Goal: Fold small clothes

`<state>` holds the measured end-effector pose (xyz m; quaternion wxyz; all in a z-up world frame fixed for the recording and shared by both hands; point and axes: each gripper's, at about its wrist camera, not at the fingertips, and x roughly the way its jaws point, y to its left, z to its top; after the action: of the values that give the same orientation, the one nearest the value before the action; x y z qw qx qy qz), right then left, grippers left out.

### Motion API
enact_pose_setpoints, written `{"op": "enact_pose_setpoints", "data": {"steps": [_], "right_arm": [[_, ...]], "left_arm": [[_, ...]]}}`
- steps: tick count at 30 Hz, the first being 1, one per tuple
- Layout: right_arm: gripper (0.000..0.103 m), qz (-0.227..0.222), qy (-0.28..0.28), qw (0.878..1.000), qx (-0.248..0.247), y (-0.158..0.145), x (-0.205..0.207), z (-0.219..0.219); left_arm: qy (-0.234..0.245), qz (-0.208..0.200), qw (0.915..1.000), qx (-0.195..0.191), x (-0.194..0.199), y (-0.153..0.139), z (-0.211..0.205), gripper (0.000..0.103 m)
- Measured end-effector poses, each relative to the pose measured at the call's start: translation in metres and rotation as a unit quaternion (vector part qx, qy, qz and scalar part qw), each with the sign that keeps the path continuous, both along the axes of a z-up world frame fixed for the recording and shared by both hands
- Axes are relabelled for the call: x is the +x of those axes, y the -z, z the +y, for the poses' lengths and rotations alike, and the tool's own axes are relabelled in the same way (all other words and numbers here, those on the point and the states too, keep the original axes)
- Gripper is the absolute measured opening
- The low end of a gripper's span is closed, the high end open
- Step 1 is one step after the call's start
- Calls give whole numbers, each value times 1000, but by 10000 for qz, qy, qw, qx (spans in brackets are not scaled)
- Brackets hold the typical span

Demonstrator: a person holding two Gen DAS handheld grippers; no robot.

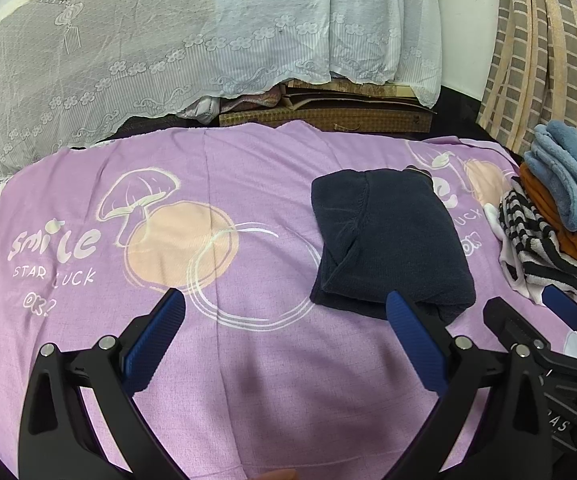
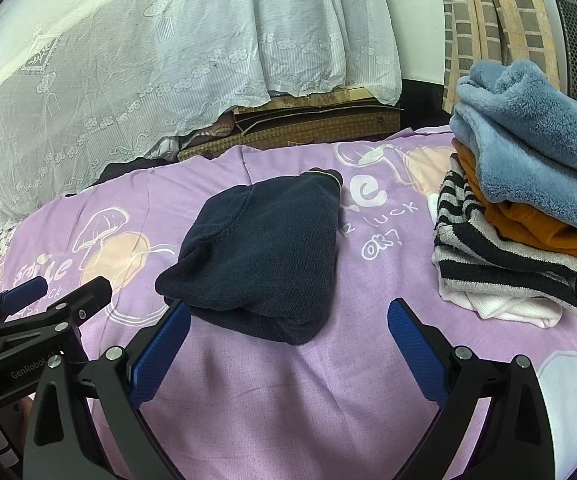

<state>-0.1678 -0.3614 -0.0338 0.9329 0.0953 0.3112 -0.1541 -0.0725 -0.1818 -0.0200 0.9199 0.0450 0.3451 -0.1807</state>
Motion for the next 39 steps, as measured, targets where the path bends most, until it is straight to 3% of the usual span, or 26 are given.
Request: {"op": "enact_pose_setpoints", "data": {"steps": [39], "right_arm": [[99, -3, -5, 10000, 23, -1, 0, -1]], "left_arm": [[1, 44, 10000, 16, -1, 5, 5, 98]]}}
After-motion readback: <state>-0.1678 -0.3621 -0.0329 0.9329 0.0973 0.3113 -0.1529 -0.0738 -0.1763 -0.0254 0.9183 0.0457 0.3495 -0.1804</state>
